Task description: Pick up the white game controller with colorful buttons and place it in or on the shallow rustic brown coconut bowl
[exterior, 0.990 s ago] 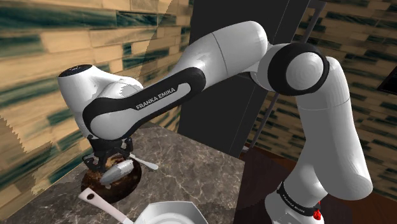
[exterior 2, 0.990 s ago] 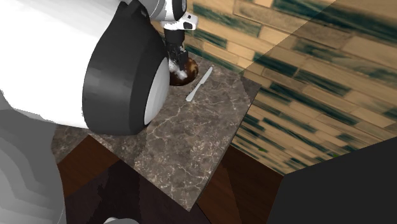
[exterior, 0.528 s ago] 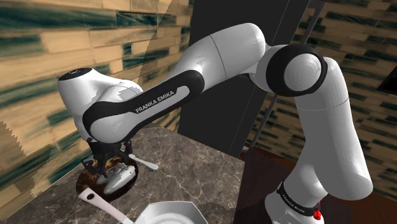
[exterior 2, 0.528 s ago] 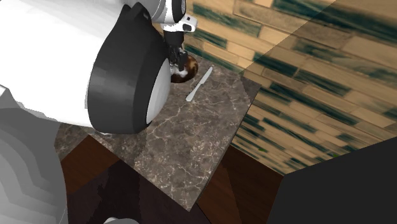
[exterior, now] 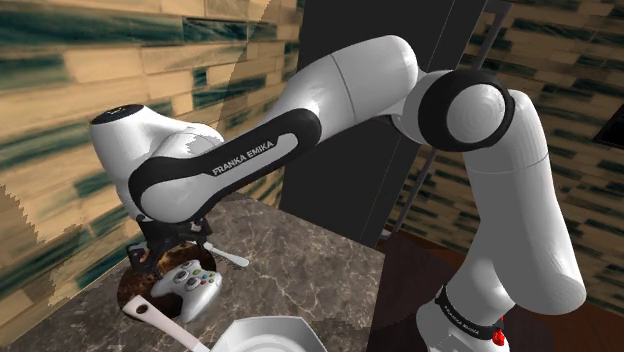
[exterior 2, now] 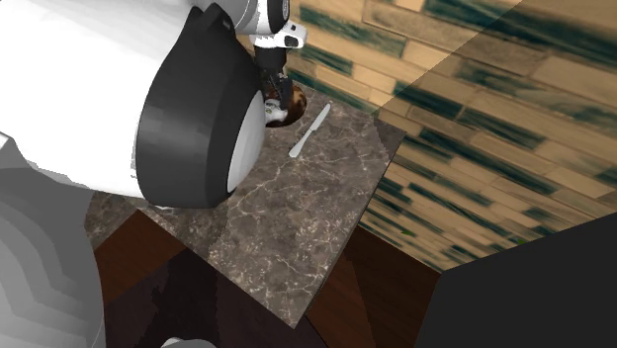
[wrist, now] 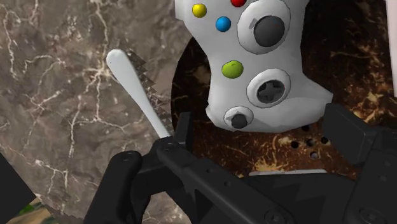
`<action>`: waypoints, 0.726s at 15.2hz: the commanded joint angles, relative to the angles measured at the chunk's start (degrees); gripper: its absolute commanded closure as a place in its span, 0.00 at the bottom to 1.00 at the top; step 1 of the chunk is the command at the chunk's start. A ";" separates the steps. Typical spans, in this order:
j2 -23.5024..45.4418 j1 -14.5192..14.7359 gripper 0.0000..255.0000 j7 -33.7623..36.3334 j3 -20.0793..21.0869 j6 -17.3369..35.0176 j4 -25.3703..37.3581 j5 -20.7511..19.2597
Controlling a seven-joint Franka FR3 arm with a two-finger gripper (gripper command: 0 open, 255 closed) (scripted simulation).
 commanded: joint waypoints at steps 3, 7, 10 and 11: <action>-1.56 0.23 0.00 -0.75 0.60 -5.50 4.12 0.97; -1.57 0.23 0.00 -0.75 0.60 -5.50 4.12 0.97; -1.56 0.23 0.00 -0.75 0.60 -5.50 4.12 0.97; -1.56 0.23 0.00 -0.75 0.60 -5.50 4.12 0.97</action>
